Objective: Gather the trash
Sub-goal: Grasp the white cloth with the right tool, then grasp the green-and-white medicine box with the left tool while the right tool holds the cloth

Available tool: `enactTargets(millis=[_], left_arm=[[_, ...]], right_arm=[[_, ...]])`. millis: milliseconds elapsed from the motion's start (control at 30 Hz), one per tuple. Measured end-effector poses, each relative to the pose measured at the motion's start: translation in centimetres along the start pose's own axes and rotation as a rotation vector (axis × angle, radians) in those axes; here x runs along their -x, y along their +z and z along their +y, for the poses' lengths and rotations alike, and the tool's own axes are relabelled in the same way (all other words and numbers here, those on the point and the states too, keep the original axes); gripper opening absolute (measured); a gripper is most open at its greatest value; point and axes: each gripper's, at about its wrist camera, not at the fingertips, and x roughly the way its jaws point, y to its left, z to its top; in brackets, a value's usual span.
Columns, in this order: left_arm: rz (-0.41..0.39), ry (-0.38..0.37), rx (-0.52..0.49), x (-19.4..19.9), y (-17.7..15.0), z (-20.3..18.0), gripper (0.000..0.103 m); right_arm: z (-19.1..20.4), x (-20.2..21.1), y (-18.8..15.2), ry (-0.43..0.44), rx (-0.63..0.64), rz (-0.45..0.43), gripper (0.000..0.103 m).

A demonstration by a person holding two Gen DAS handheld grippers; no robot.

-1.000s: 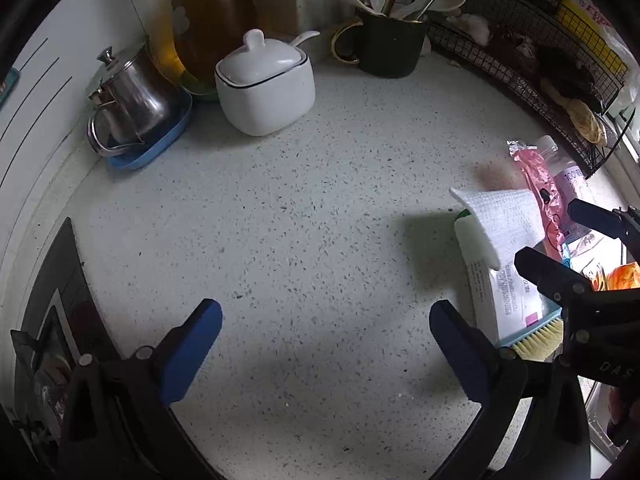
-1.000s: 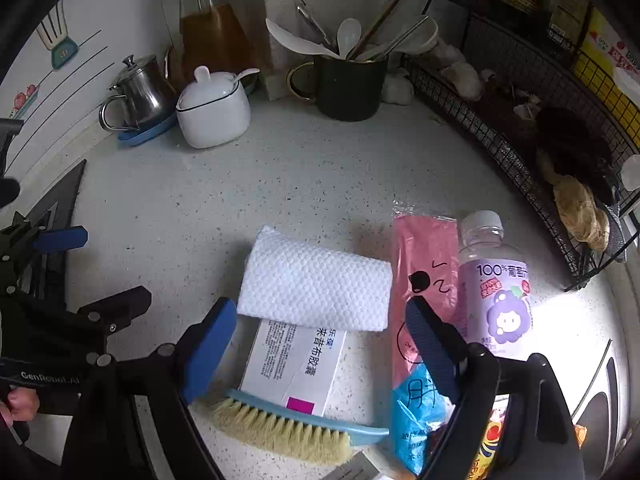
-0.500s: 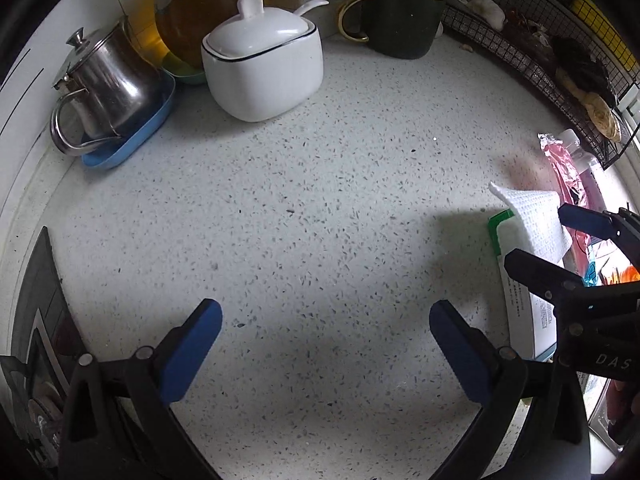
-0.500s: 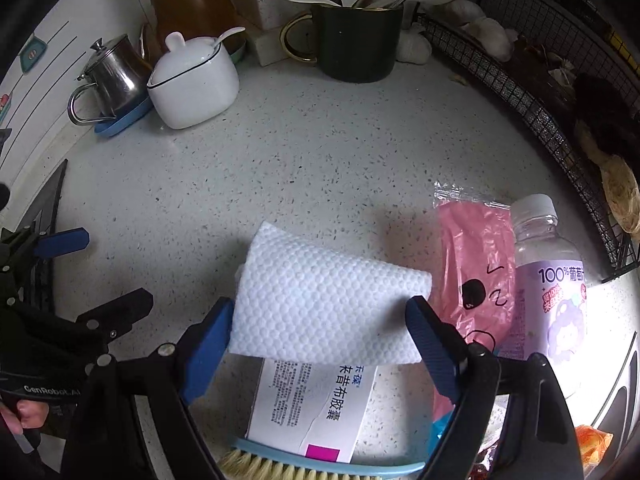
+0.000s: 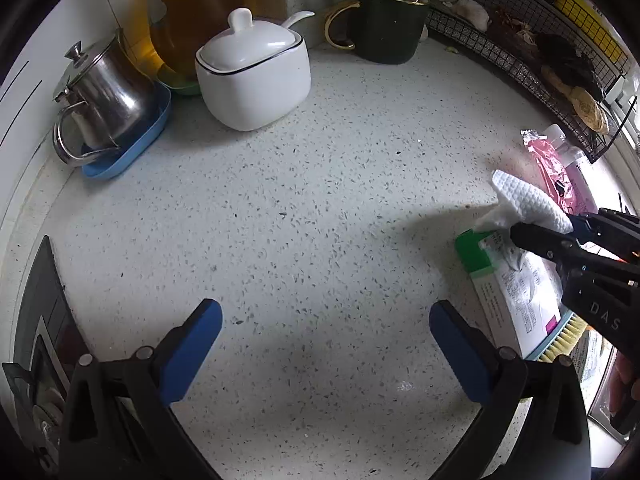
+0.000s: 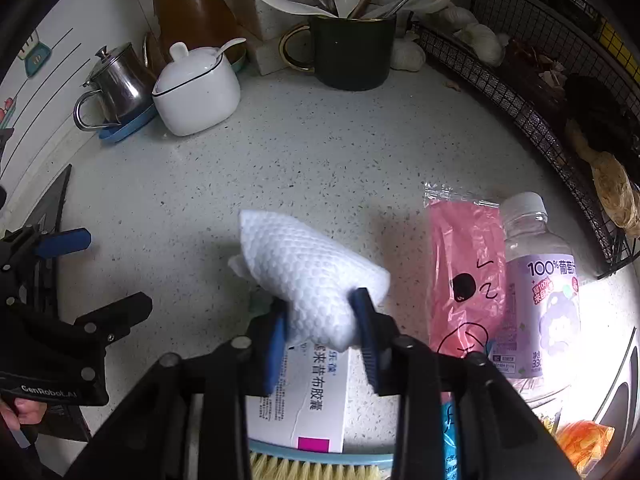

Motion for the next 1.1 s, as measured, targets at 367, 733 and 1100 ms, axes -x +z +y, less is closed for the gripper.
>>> enactTargets(millis=[367, 733, 1100], left_arm=[[-0.032, -0.085, -0.033, 2.8, -0.1, -2.2, 0.103], [-0.008, -0.123, -0.100, 2.4, -0.2, -7.7, 0.103], [0.058, -0.123, -0.108, -0.3, 1.0, -12.0, 0.103]], right_arm=[[-0.6, 4.6, -2.0, -0.051, -0.049, -0.095, 0.013], [-3.5, 7.4, -7.2, -0.069, -0.230, -0.103, 0.013], [-7.4, 8.7, -9.5, -0.181, -0.317, -0.118, 0.013]])
